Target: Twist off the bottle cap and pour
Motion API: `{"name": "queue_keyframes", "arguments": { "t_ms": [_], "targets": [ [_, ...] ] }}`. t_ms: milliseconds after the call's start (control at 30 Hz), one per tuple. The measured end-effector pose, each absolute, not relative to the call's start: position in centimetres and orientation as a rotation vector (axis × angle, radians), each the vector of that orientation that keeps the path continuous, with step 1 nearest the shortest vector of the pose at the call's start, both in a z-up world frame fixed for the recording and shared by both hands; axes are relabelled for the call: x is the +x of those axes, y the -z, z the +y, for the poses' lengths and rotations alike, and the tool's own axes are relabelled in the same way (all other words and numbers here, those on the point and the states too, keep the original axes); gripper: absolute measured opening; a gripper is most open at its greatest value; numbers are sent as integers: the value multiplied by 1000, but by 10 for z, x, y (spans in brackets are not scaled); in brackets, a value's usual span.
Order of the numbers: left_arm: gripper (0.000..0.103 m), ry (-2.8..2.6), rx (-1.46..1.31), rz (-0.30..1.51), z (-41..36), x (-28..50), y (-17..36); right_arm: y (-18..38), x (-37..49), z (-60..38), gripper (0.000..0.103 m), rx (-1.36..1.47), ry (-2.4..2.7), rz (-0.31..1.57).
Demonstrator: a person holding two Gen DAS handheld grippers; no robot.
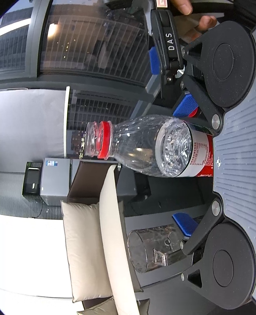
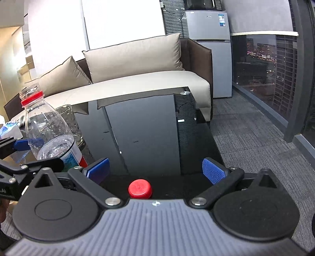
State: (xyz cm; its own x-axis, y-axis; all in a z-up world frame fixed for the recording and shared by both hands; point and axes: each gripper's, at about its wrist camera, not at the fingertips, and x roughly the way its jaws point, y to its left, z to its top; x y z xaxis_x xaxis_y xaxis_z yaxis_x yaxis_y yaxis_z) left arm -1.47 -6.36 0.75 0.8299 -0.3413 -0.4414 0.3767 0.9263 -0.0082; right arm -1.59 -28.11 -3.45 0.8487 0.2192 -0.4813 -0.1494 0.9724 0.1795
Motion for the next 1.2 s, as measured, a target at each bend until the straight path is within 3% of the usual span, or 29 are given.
{"name": "queue_keyframes", "arguments": {
  "t_ms": [1200],
  "targets": [
    [102, 377, 108, 435, -59, -35, -7, 30, -56, -268, 102, 113, -164, 459]
  ]
}}
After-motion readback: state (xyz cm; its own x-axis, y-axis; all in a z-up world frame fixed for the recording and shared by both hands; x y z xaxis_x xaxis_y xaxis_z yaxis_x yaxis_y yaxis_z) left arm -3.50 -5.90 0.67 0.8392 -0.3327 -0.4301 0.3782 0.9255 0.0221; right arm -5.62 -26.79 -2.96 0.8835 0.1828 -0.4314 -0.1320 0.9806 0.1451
